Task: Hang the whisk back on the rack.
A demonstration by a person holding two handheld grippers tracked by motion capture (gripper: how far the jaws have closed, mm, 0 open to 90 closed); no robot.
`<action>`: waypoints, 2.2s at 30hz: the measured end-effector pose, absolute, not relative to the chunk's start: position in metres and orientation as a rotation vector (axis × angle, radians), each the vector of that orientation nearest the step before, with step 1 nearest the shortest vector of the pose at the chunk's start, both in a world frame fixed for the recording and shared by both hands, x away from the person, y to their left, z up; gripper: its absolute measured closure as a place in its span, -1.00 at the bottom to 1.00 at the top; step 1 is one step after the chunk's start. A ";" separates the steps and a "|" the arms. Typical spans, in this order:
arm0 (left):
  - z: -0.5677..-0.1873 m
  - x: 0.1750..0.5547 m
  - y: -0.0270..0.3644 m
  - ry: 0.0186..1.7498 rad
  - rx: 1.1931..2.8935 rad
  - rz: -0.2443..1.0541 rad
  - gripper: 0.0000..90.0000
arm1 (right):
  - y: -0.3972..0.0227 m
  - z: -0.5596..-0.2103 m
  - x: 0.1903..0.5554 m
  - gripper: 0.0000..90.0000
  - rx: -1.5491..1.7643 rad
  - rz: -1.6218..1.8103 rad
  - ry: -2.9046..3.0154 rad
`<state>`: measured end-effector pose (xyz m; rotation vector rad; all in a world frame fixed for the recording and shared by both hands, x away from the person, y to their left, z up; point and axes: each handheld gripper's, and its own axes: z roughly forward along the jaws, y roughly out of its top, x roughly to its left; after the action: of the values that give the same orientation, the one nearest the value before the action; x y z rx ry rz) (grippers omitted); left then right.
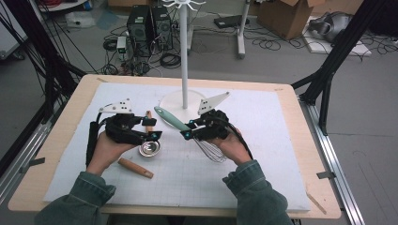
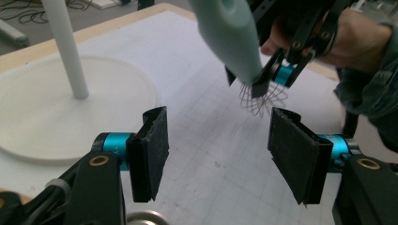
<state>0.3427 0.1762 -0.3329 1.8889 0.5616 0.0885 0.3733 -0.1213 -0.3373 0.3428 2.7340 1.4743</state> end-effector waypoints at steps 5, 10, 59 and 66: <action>-0.319 0.347 0.171 0.540 1.868 0.076 -0.14 | -0.113 -0.335 0.373 0.53 0.354 1.544 2.696; -0.311 0.350 0.167 0.532 1.860 0.068 -0.11 | -0.107 -0.334 0.371 0.53 0.361 1.588 2.664; -0.293 0.351 0.157 0.417 1.836 0.005 0.47 | -0.094 -0.319 0.366 0.50 0.200 1.610 2.709; -0.292 0.351 0.161 0.443 1.829 0.032 0.24 | -0.094 -0.320 0.367 0.53 0.217 1.627 2.709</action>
<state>0.3509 0.1611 -0.2921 1.8288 0.4432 0.0319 0.3670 -0.0942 -0.3201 0.2174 2.7092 1.6268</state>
